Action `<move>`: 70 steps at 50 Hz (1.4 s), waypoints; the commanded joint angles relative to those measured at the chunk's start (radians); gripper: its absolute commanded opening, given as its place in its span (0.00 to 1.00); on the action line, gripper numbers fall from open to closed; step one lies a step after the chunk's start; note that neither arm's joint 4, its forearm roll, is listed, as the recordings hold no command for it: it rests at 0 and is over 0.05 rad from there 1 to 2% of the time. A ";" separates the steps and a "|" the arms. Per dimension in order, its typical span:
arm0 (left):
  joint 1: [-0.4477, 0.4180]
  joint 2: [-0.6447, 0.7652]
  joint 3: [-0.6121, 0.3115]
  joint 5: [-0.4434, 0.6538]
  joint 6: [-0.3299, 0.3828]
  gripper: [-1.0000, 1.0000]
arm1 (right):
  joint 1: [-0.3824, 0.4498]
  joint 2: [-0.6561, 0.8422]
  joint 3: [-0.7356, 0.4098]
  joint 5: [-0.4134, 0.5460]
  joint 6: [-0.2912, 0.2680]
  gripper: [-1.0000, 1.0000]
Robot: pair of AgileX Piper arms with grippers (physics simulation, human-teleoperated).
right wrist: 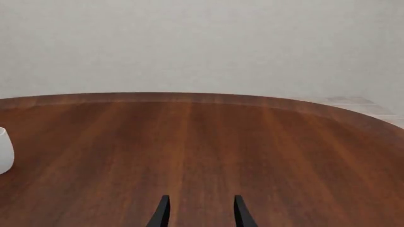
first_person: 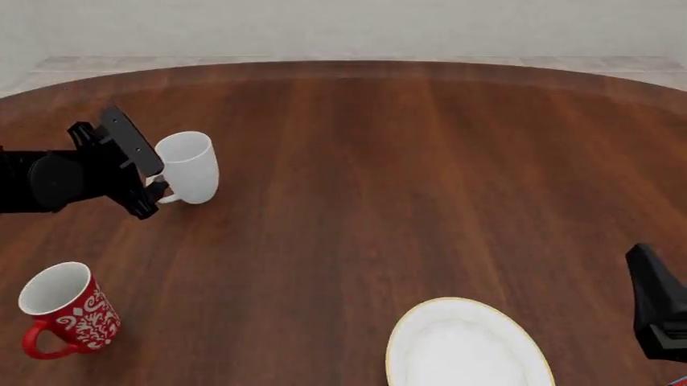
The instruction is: Put the white mug on the plate.
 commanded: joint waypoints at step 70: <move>0.055 0.286 -0.099 -0.135 -0.021 1.00 | -0.001 0.000 -0.001 0.001 0.001 1.00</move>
